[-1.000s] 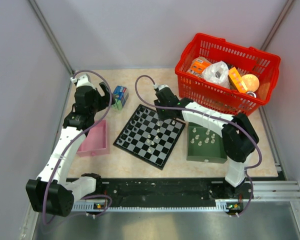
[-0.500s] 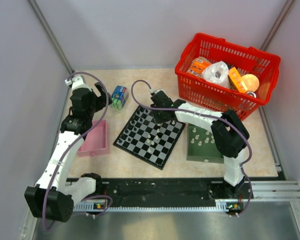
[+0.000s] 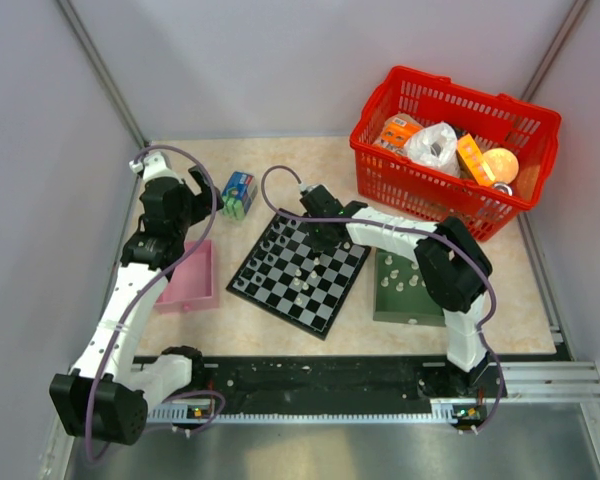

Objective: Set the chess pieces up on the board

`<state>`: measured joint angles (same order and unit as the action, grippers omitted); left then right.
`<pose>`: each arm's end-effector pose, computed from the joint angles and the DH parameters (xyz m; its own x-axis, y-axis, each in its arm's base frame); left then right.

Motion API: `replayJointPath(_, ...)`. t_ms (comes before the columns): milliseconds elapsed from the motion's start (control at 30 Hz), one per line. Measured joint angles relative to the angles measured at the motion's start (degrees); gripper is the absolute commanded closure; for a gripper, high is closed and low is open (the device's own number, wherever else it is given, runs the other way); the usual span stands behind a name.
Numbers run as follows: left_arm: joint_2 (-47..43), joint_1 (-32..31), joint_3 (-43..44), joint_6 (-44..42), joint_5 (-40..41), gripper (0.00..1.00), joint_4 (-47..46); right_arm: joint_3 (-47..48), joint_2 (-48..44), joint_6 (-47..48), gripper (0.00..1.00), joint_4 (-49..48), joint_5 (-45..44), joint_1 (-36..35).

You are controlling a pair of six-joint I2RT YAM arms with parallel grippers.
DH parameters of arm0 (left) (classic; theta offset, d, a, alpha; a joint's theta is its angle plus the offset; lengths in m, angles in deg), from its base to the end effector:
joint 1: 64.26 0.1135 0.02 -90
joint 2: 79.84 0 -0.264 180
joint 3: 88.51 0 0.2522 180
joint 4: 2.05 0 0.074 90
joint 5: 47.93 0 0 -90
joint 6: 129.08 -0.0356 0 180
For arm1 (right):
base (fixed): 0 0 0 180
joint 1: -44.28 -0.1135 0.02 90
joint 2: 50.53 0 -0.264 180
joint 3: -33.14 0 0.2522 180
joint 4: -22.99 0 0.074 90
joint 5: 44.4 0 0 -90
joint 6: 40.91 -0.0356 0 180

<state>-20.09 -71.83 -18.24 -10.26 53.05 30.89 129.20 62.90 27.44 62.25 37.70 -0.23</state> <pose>0.2345 -0.0243 0.3460 -0.3094 -0.4363 -0.8449 -0.2219 0.8971 -0.3820 0.3071 0.2950 0.1892 -0.7898 -0.2640 -0.5536 -0.3756 0.9218 0.0962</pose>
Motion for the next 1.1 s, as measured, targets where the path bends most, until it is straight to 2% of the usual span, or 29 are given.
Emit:
replayJointPath(100, 0.0, 0.0, 0.0, 0.0, 0.0, 0.01, 0.0, 0.0, 0.0, 0.0, 0.87, 0.0, -0.3, 0.0)
replayJointPath(333, 0.0, 0.0, 0.0, 0.0, -0.1, 0.01, -0.1, -0.9, -1.1, 0.0, 0.87, 0.1, -2.8, 0.0)
replayJointPath(700, 0.0, 0.2, -0.1, 0.3, -0.9, 0.01, -0.4, -9.5, -11.6, -1.6, 0.87, -0.2, -5.6, 0.0)
replayJointPath(1100, 0.0, 0.3, -0.2, 0.5, -1.1, 0.01, -0.8, -11.8, -12.0, -2.4, 0.87, -0.2, -5.6, 0.4)
